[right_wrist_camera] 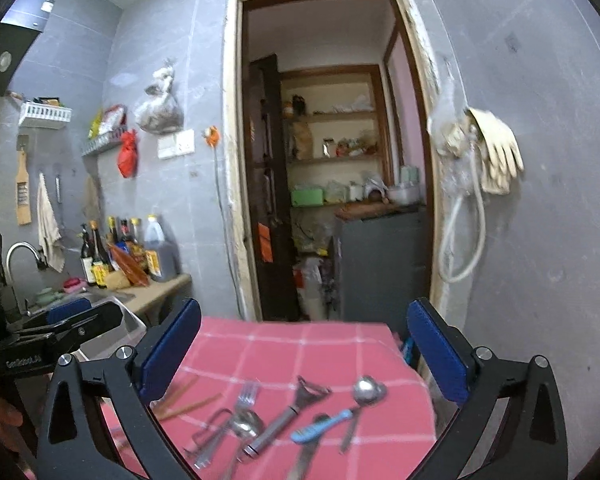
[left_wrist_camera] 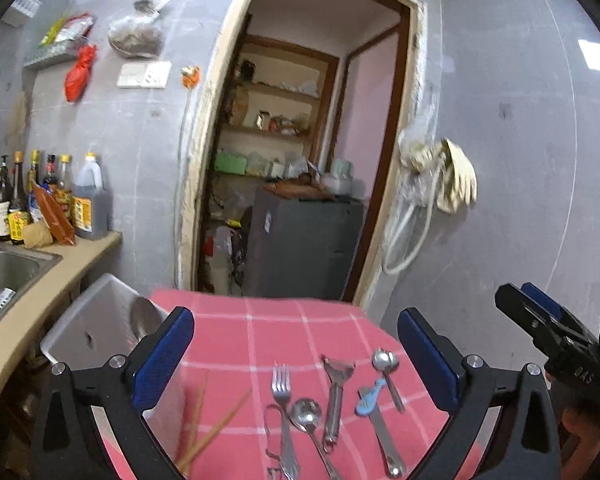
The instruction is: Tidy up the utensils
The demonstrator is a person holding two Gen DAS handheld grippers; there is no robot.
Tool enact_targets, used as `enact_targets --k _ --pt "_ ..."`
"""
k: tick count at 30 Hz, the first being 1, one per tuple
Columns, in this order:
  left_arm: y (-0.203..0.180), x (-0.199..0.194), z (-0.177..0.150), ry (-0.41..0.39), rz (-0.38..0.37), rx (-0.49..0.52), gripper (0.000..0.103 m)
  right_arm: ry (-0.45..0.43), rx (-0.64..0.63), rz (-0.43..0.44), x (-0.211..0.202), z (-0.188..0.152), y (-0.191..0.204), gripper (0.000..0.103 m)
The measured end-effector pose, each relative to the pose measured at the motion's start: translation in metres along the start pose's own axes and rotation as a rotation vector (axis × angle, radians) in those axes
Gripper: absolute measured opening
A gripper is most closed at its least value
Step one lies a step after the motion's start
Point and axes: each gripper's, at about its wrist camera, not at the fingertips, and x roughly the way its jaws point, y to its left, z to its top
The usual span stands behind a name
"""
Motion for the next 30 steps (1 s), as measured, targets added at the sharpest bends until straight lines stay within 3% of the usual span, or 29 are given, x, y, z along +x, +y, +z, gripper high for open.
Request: enact_targets --k 9,16,18,21,27,30 --pt "-0.011 0.049 -0.045 0.178 -0.025 -0.023 0.103 0.158 0.067 0.013 0.036 -0.057 -0.046 0.102" --pt "-0.007 0.09 -0.071 0.278 -0.042 -0.049 0.101 0.294 0.105 0.086 0.082 -0.097 -0.069 0.101" --pt "-0.007 0.101 -0.077 0.303 -0.044 -0.051 0.094 0.331 0.109 0.113 0.098 -0.107 -0.074 0.097" --pt "-0.001 0.119 -0.085 0.347 -0.054 -0.075 0.085 0.385 0.125 0.151 0.12 -0.117 -0.08 0.08" --pt "0.014 0.151 -0.096 0.461 -0.106 -0.141 0.06 0.483 0.205 0.274 0.162 -0.136 -0.091 0.07" --pt "0.019 0.161 -0.1 0.498 -0.118 -0.158 0.056 0.519 0.214 0.293 0.18 -0.144 -0.09 0.066"
